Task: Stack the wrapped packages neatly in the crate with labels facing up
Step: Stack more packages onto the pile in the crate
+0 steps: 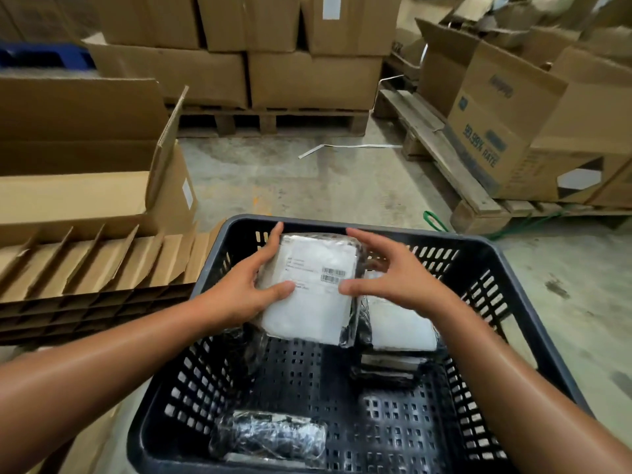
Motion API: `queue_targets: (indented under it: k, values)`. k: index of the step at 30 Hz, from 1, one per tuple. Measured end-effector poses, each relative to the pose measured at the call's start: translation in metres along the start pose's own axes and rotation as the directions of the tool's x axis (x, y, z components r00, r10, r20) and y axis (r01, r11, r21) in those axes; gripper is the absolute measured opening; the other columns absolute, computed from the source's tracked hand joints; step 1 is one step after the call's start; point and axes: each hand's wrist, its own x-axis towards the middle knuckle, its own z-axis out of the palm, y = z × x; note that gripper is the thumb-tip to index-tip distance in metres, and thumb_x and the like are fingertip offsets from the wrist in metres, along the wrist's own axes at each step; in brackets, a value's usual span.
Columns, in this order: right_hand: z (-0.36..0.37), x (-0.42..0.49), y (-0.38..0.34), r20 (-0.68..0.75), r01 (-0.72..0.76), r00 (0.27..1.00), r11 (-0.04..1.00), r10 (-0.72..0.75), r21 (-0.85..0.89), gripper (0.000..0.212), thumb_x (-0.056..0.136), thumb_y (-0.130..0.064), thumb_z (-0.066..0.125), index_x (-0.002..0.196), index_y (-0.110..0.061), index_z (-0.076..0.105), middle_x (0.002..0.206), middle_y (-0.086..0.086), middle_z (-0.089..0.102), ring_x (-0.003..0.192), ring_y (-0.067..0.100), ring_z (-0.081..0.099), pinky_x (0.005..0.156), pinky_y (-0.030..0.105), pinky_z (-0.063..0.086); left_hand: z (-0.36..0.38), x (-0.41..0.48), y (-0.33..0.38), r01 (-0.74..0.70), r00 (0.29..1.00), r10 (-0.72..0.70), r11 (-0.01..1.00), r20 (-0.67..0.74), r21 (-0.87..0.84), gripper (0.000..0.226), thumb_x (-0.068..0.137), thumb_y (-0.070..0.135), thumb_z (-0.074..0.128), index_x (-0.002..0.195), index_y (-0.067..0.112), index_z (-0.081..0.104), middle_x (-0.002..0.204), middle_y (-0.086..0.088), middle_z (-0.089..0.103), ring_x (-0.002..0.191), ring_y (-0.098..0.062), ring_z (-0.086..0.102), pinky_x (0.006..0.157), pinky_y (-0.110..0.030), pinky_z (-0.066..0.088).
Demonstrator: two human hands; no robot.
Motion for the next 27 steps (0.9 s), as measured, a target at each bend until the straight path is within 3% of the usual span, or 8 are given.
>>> queue_targets:
  k: [2,4,6,12,15,20,24,27]
  values:
    - [0.018,-0.004,0.006,0.087,0.041,0.996,0.959,-0.017,-0.282,0.149,0.043,-0.058,0.098,0.162,-0.042,0.011,0.17,-0.005,0.015,0.152,0.012,0.023,0.117,0.028,0.03,0.0,0.003,-0.002,0.044,0.998,-0.044,0.999,-0.033,0.004,0.097,0.094,0.015,0.071,0.157,0.049,0.006,0.125,0.063,0.033,0.106,0.033,0.045,0.078,0.0,0.045]
    - [0.037,-0.006,0.012,0.183,0.093,0.983,0.882,-0.008,-0.462,0.167,0.041,-0.063,0.097,0.159,-0.041,-0.019,0.167,-0.005,-0.03,0.152,0.008,-0.019,0.12,0.03,0.005,0.001,0.005,0.0,0.087,0.996,-0.086,0.996,-0.02,0.022,0.096,0.094,0.015,0.071,0.158,0.046,0.007,0.147,0.04,0.026,0.12,0.016,0.046,0.079,0.0,0.045]
    - [0.048,-0.006,0.02,0.229,0.094,0.972,0.825,0.044,-0.558,0.171,0.042,-0.063,0.097,0.154,-0.039,-0.03,0.161,0.0,-0.043,0.152,0.018,-0.025,0.123,0.039,0.003,-0.001,0.005,0.003,0.118,0.993,-0.119,0.991,0.012,0.061,0.095,0.094,0.017,0.071,0.158,0.044,0.008,0.159,0.024,0.019,0.133,-0.001,0.039,0.089,-0.005,0.043]
    - [0.045,-0.002,0.028,0.153,0.14,0.988,0.531,-0.021,-0.836,0.158,0.045,-0.084,0.072,0.159,-0.021,-0.018,0.167,0.022,0.001,0.157,0.032,-0.003,0.111,0.078,-0.013,0.009,0.006,0.009,0.119,0.987,-0.15,0.922,0.055,0.369,0.102,0.096,0.031,0.067,0.158,0.039,-0.014,0.167,0.004,0.016,0.142,-0.017,0.038,0.114,-0.032,0.037]
    - [0.043,0.002,0.034,0.195,0.173,0.981,0.483,-0.004,-0.858,0.159,0.045,-0.087,0.068,0.16,-0.014,-0.014,0.168,0.022,0.006,0.157,0.031,0.001,0.107,0.082,-0.013,0.019,0.007,0.008,0.13,0.966,-0.244,0.737,0.081,0.663,0.128,0.085,0.052,0.073,0.153,0.026,-0.031,0.166,-0.019,-0.015,0.154,-0.033,0.01,0.124,-0.041,0.017]
    - [0.044,0.01,0.048,0.229,0.196,0.973,0.424,0.027,-0.884,0.161,0.045,-0.092,0.065,0.16,-0.012,-0.015,0.168,0.025,0.007,0.157,0.034,0.006,0.106,0.082,-0.015,0.033,0.003,0.003,0.108,0.929,-0.344,0.609,0.138,0.786,0.172,0.051,0.065,0.09,0.142,0.008,-0.045,0.141,-0.021,-0.057,0.149,-0.043,-0.018,0.123,-0.05,0.018]
    - [0.047,0.014,0.054,0.238,0.208,0.97,0.351,0.043,-0.913,0.161,0.045,-0.093,0.064,0.16,-0.011,-0.013,0.166,0.026,0.013,0.156,0.035,0.01,0.102,0.084,-0.019,0.058,-0.004,-0.006,0.15,0.943,-0.333,0.362,-0.022,0.92,0.148,0.074,0.044,0.086,0.146,-0.005,-0.033,0.146,-0.031,-0.046,0.144,-0.051,-0.027,0.119,-0.056,0.023]
    - [0.053,0.019,0.056,0.263,0.235,0.963,0.287,0.06,-0.929,0.16,0.045,-0.096,0.061,0.162,-0.01,-0.007,0.165,0.028,0.015,0.154,0.039,0.013,0.101,0.085,-0.018,0.07,-0.005,-0.008,0.038,0.951,-0.306,-0.004,-0.038,0.999,0.118,0.086,0.06,0.066,0.155,-0.01,0.002,0.162,-0.035,-0.006,0.143,-0.058,-0.023,0.102,-0.08,-0.019]
